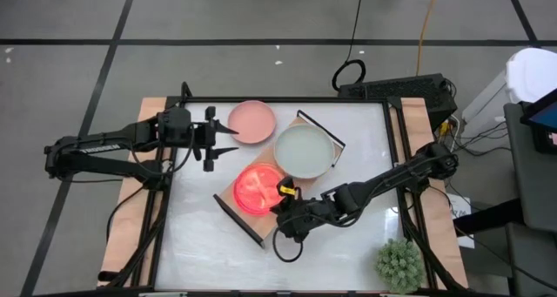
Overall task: Place and stack plates onto a shelf
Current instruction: Stack the small orange plate on top of the small pink plate on the shelf
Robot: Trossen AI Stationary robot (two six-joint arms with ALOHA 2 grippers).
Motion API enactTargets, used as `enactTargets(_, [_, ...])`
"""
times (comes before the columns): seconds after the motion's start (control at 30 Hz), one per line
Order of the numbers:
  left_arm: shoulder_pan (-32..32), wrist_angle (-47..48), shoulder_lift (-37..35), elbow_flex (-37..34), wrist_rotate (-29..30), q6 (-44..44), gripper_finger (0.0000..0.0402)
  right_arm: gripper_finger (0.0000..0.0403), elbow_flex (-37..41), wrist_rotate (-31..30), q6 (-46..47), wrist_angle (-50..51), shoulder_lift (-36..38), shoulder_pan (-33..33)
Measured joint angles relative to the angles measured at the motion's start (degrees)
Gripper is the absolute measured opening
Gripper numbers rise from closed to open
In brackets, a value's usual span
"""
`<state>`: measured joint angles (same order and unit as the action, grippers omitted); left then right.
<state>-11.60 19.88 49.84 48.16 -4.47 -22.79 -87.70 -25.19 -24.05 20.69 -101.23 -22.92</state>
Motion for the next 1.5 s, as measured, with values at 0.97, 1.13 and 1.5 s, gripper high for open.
enactTargets(0.97, [0.0,0.0,0.0,0.0,0.0,0.1,0.0211,0.0,0.1,3.1,-3.6,-3.7,-1.9,2.6])
enactTargets(1.13, [0.0,0.0,0.0,0.0,0.0,-0.1,0.0211,0.0012,0.1,3.1,-2.5,-3.6,-1.9,2.6])
enactTargets(1.5, [0.0,0.0,0.0,0.0,0.0,-0.2,0.0211,0.0069,0.1,3.1,0.1,-3.7,-1.9,2.6])
